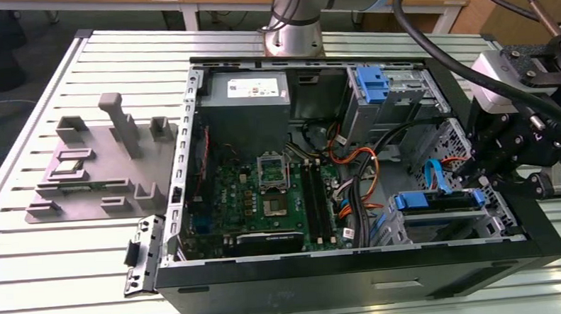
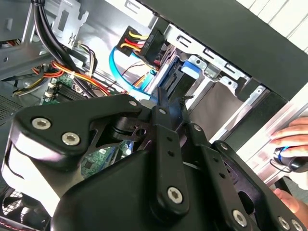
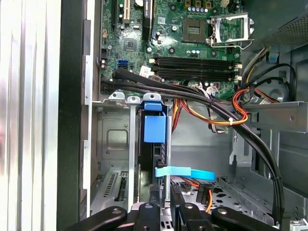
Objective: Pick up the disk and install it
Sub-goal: 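Insert the first disk wire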
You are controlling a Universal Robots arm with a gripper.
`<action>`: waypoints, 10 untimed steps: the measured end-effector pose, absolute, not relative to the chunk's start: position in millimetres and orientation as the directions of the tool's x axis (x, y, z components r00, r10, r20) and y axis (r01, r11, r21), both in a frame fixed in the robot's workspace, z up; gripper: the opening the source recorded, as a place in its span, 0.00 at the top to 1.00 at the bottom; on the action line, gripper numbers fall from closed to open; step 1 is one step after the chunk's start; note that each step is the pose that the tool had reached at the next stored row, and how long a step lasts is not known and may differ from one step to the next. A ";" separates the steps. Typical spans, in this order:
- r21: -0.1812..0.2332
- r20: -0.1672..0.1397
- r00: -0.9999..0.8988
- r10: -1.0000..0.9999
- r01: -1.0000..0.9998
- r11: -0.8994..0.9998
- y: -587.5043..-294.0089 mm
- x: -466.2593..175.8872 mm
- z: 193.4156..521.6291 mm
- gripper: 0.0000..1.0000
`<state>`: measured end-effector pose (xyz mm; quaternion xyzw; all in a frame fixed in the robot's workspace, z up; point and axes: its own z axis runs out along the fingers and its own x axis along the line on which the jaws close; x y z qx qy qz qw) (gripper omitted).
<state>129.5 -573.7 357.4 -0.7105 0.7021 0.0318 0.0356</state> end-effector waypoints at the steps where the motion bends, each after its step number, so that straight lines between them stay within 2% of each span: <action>1: -0.006 -0.095 0.012 -0.995 -1.000 -0.012 -573.7 130.0 357.5 0.76; 10: -0.006 -0.095 0.012 -0.995 -1.000 -0.012 -573.8 131.4 357.5 0.76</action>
